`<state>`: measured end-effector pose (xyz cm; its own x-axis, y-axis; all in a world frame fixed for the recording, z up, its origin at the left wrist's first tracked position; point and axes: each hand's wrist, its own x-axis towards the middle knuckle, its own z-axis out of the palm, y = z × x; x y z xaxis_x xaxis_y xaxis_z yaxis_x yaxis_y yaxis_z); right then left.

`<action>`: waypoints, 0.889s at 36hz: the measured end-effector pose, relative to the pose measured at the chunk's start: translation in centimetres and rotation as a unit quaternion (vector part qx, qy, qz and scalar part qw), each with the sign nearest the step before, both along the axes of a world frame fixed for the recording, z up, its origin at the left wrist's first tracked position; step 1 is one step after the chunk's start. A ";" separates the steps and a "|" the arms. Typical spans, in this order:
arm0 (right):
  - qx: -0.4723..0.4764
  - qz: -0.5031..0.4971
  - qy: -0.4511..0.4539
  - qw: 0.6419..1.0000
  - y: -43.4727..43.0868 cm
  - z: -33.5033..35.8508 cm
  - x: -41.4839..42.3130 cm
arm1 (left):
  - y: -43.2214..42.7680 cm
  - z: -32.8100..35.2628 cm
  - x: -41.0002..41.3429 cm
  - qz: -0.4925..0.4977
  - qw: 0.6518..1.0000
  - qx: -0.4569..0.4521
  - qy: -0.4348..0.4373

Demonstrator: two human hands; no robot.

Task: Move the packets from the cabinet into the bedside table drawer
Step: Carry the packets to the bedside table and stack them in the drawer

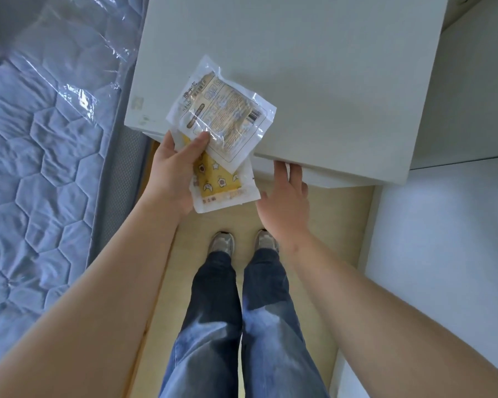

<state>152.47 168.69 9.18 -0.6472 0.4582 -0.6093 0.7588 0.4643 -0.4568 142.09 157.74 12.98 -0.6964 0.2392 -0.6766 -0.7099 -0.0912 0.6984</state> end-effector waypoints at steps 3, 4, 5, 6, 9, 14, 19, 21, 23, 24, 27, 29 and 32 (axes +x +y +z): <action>-0.010 0.022 -0.013 1.000 0.4 -0.1 0.1 | -0.2 0.1 0.3 0.000 1.000 -0.007 -0.002; -0.014 0.028 -0.018 0.999 0.5 -0.1 0.1 | -0.3 0.1 0.4 0.000 1.000 -0.011 -0.003; -0.019 0.032 -0.024 0.999 0.6 0.0 0.2 | -0.5 0.2 0.6 -0.001 1.000 -0.015 -0.005; -0.024 0.032 -0.033 0.999 0.7 0.0 0.1 | -0.6 0.3 0.7 0.000 1.000 -0.020 -0.009; -0.032 0.036 -0.064 0.997 0.6 0.5 0.0 | -1.1 0.6 1.2 0.009 0.999 -0.029 -0.025; -0.022 0.075 -0.083 0.993 0.2 1.3 1.2 | -2.2 1.3 2.1 0.006 0.998 -0.047 -0.032; 0.019 0.127 -0.094 0.987 -1.2 2.4 2.9 | -3.1 2.1 2.7 0.002 0.998 -0.059 -0.038; 0.043 0.149 -0.089 0.984 -1.5 3.0 3.2 | -3.2 2.3 2.9 -0.001 0.997 -0.068 -0.042; 0.051 0.166 -0.085 0.981 -1.8 3.5 3.2 | -3.0 2.5 3.1 -0.008 0.996 -0.077 -0.044; 0.044 0.166 -0.083 0.982 -1.9 3.5 3.1 | -2.9 2.7 3.2 -0.011 0.996 -0.079 -0.045; -0.013 0.116 -0.091 0.989 -1.9 3.2 3.3 | -2.7 2.8 3.4 -0.018 0.995 -0.087 -0.050; -0.070 0.034 -0.096 0.992 -1.6 2.8 3.6 | -2.6 2.8 3.4 -0.026 0.994 -0.093 -0.055; -0.149 -0.142 -0.057 0.977 -1.2 2.2 3.4 | -2.7 2.6 3.3 -0.048 0.992 -0.105 -0.053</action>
